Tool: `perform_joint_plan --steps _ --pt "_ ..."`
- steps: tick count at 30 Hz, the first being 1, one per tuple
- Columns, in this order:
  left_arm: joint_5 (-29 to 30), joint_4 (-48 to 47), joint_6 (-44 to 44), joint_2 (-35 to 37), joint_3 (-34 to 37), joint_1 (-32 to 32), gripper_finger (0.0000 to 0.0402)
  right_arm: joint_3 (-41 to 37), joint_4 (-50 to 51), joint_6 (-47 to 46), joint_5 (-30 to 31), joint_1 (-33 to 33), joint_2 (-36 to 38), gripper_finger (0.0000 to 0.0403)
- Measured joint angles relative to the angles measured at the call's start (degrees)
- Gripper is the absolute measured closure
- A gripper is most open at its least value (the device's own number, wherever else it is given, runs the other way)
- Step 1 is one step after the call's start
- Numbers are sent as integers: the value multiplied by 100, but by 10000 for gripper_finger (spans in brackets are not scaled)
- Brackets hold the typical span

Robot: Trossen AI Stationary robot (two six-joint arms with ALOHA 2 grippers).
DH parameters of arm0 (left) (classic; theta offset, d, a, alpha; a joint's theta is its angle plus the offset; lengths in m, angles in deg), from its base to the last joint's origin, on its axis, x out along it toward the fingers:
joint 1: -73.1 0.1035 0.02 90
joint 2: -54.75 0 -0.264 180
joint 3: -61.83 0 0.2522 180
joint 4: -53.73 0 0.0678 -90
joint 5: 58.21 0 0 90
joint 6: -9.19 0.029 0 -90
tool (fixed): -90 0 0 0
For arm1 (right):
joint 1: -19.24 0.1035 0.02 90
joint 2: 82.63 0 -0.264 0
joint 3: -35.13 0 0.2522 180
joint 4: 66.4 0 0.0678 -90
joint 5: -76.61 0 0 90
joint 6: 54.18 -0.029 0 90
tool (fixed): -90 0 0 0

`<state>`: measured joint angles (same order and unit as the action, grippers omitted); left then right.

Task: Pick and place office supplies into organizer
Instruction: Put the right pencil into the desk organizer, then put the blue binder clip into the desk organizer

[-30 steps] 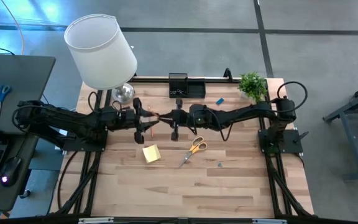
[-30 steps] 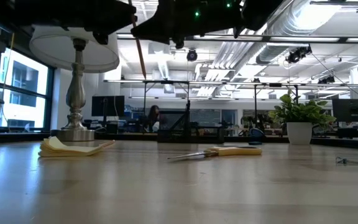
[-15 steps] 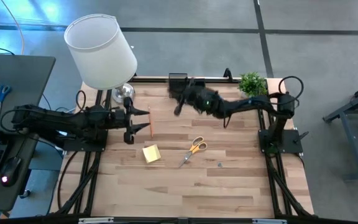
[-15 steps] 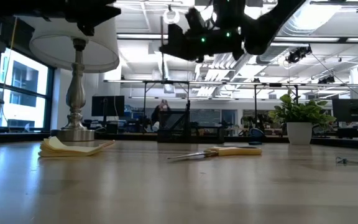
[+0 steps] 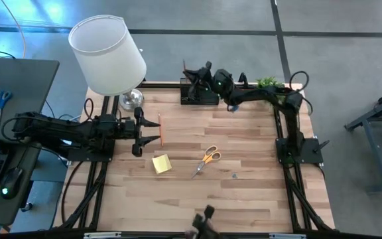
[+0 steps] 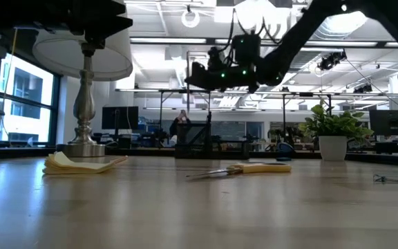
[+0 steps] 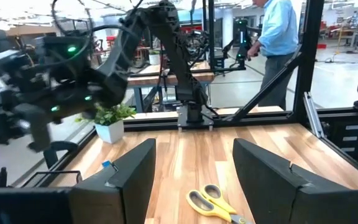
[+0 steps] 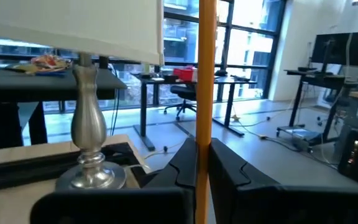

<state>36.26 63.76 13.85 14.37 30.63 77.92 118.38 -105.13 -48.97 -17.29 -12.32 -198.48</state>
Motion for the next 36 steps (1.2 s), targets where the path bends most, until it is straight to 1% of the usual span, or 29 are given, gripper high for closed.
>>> perform_joint_plan --steps 3,8,13,16,19,28,36 --pt "0 4 0 0 0 0 197 434 285 -74 -302 -210 -323 397" --pt "-1 -60 1 0 1 0 197 1105 1440 -28 -609 -382 -808 399" --pt "0 -142 5 0 0 0 197 1583 2345 160 -636 -391 -1047 396" --pt "0 -176 7 0 2 0 197 1711 2907 389 -622 -391 -1059 399" --pt "0 -175 9 0 1 2 197 1749 3259 412 -620 -391 -1046 397" --pt "0 -175 2 0 2 2 197 1691 3407 232 -560 -406 -1035 354" --pt "0 -237 2 0 2 2 197 1686 3416 153 -934 -406 -1019 313"
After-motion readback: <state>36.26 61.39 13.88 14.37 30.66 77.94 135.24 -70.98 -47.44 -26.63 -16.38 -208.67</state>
